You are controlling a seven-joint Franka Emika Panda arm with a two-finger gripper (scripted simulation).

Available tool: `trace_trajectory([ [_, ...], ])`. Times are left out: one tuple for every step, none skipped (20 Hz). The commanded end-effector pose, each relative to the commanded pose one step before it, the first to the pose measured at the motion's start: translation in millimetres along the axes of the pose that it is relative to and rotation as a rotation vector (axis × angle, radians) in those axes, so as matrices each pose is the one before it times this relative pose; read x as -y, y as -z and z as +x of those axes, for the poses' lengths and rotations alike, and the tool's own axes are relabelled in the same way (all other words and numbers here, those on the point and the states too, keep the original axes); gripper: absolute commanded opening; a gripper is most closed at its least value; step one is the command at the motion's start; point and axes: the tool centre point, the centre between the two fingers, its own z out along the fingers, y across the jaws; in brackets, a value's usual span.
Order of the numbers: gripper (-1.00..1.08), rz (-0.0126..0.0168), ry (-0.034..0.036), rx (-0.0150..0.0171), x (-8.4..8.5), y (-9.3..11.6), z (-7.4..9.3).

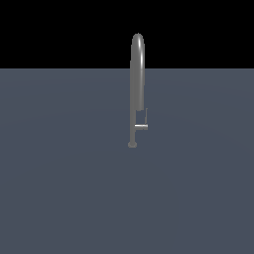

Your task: Turn on the faucet by rotating a designated handle.

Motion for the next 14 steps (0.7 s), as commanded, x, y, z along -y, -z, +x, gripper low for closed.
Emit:
trace_trajectory([
  [-1.0,0.0,0.0,0.0,-0.01,0.0,0.0],
  [-1.0,0.0,0.0,0.0,0.24,0.08,-0.02],
  [-1.0,0.00117,-0.00118,0.00124,-0.17,-0.13,0.53],
  [-1.0,0.00152,-0.00153,0.00159,0.05,-0.07,0.66],
  [-1.0,0.00211,-0.00212,0.00221,0.08,-0.1,0.92],
  [-1.0,0.00271,-0.00273,0.00284,0.1,-0.13,1.18],
  [-1.0,0.00335,-0.00337,0.00351,0.1,-0.17,1.46],
  [-1.0,0.00394,-0.00396,0.00412,0.14,-0.19,1.71],
  [-1.0,0.00455,-0.00458,0.00477,0.16,-0.22,1.98],
  [-1.0,0.00517,-0.00519,0.00541,0.19,-0.25,2.25],
  [-1.0,0.00581,-0.00584,0.00609,0.2,-0.28,2.53],
  [-1.0,0.00642,-0.00646,0.00673,0.24,-0.31,2.79],
  [-1.0,0.00708,-0.00712,0.00742,0.25,-0.34,3.08],
  [-1.0,0.00773,-0.00776,0.00809,0.27,-0.37,3.36],
])
